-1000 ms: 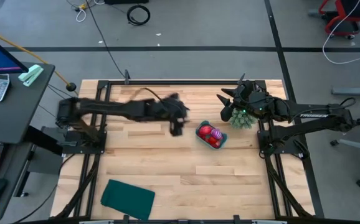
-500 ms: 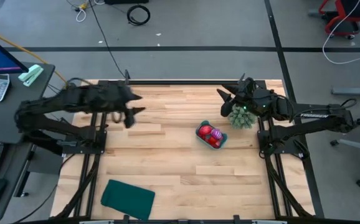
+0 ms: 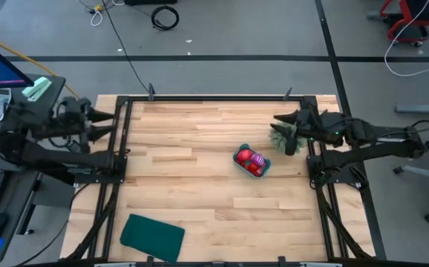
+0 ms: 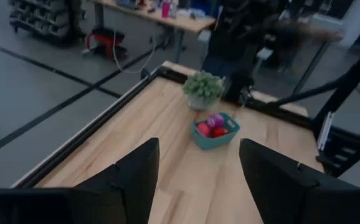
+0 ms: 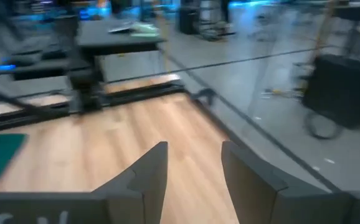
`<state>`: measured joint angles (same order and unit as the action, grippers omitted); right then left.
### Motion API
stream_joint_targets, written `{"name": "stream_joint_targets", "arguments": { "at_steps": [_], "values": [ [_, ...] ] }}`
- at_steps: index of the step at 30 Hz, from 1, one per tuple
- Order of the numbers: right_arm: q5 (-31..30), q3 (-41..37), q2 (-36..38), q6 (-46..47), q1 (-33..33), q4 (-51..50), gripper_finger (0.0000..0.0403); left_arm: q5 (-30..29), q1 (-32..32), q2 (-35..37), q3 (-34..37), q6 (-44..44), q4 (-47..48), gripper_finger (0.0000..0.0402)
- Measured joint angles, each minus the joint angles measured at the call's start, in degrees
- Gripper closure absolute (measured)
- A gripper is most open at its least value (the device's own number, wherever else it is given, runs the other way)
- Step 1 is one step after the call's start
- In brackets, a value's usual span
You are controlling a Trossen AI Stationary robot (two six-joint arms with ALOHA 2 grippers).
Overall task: Pick and placing Produce into tupperware
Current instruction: Return to home position
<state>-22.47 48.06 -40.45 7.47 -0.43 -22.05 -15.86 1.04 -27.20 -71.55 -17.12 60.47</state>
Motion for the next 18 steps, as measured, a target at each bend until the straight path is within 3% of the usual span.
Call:
{"name": "stream_joint_targets", "arguments": {
  "at_steps": [4, 11, 15, 18],
  "values": [
    [-3.6, -5.7, 3.4, 0.5, 0.1, 0.0, 0.0243, 0.6, -0.3, 9.3, 8.3, -1.0, -2.6, 0.0171],
    [0.1, -20.0, 6.1, 11.3, 0.4, 8.2, 0.0243, 9.6, -0.3, 23.8, 31.3, 0.1, -20.0, 0.0170],
    [-0.1, -27.4, 6.0, 11.5, 1.0, 18.8, 0.0243, 10.6, -0.3, 27.0, 40.6, -0.3, -25.2, 0.0174],
    [-0.1, -28.1, 6.9, 12.5, 1.0, 18.8, 0.0243, 10.6, -0.3, 26.9, 45.2, -0.7, -28.2, 0.0178]
  ]
}}
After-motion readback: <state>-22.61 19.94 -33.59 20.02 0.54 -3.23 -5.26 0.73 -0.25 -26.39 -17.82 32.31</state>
